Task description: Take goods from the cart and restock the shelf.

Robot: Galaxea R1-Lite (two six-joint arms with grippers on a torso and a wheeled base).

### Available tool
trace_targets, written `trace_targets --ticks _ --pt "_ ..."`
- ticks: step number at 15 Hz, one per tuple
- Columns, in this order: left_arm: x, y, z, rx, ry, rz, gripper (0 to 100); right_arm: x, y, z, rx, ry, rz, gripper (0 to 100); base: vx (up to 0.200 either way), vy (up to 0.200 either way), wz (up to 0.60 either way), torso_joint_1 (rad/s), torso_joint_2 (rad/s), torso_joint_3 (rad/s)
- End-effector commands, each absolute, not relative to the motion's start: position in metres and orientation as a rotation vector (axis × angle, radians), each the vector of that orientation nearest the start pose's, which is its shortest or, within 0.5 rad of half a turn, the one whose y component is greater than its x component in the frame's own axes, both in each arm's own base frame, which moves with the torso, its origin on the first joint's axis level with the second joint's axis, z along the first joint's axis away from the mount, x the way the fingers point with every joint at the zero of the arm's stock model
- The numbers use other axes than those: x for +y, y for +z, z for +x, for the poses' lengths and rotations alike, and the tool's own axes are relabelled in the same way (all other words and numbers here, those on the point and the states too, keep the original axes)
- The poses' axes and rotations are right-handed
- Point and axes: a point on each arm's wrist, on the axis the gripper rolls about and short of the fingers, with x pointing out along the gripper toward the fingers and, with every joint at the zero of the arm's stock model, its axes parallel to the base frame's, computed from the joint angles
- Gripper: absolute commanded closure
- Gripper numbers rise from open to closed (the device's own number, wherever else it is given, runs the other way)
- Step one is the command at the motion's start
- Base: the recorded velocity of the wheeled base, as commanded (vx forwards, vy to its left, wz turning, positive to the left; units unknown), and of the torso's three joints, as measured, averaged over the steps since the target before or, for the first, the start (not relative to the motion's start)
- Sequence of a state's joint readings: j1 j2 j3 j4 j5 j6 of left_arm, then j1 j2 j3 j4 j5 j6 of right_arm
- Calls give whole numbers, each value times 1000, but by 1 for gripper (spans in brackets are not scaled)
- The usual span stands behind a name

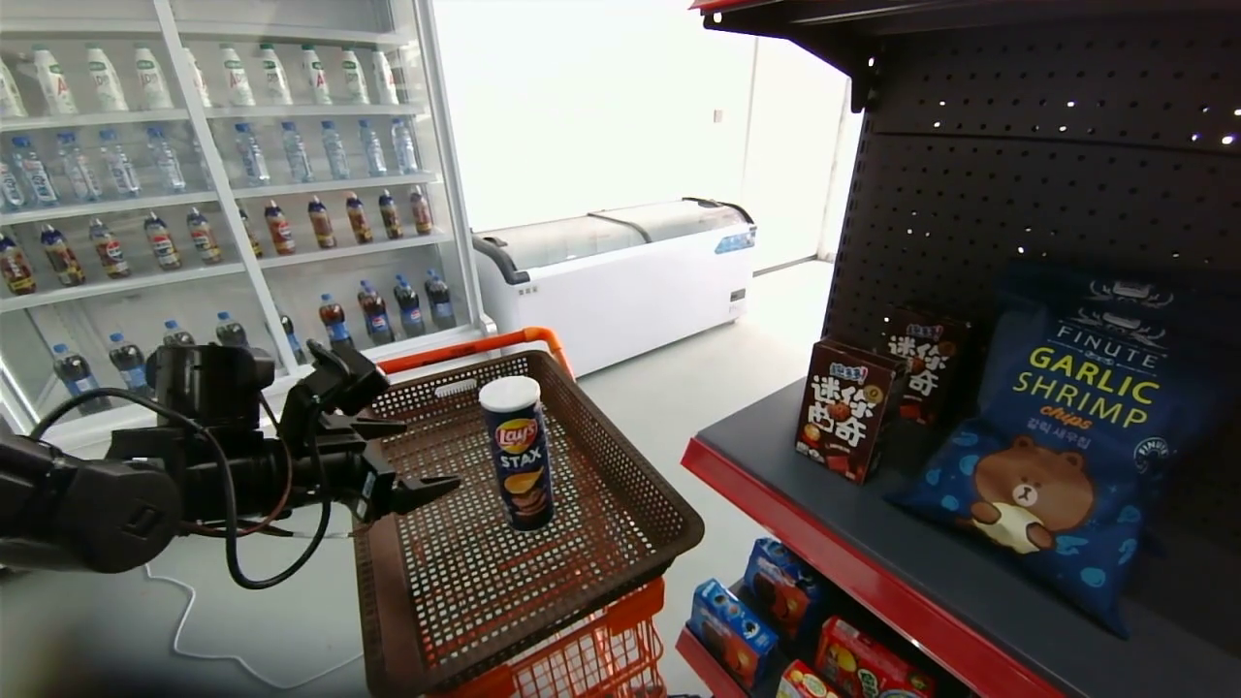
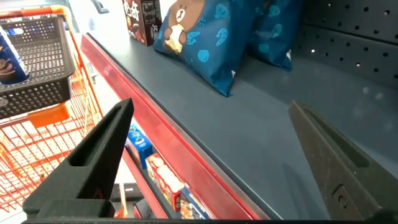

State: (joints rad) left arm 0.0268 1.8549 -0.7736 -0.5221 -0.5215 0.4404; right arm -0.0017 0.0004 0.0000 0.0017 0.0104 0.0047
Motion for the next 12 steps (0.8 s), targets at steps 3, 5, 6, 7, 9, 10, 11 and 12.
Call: trace_targets --ticks 3,5,6,7,9,10,11,12 --pt "-15 83 357 455 -631 268 0 0 75 -23 2 11 5 0 0 0 0 0 0 0" --pt "-15 77 374 443 -630 273 0 0 75 -23 2 9 5 0 0 0 0 0 0 0" --pt "-15 73 383 439 -628 273 0 0 75 -23 2 9 5 0 0 0 0 0 0 0" --pt "-15 69 392 437 -628 274 0 0 75 -23 2 9 5 0 0 0 0 0 0 0" --pt "-17 62 403 433 -632 274 0 0 75 -23 2 9 5 0 0 0 0 0 0 0" --pt "-19 59 406 437 -637 273 0 0 75 -23 2 9 5 0 0 0 0 0 0 0" --pt "-26 57 407 439 -653 273 0 0 75 -23 2 9 5 0 0 0 0 0 0 0" --pt "-29 57 408 441 -660 271 0 0 75 -23 2 9 5 0 0 0 0 0 0 0"
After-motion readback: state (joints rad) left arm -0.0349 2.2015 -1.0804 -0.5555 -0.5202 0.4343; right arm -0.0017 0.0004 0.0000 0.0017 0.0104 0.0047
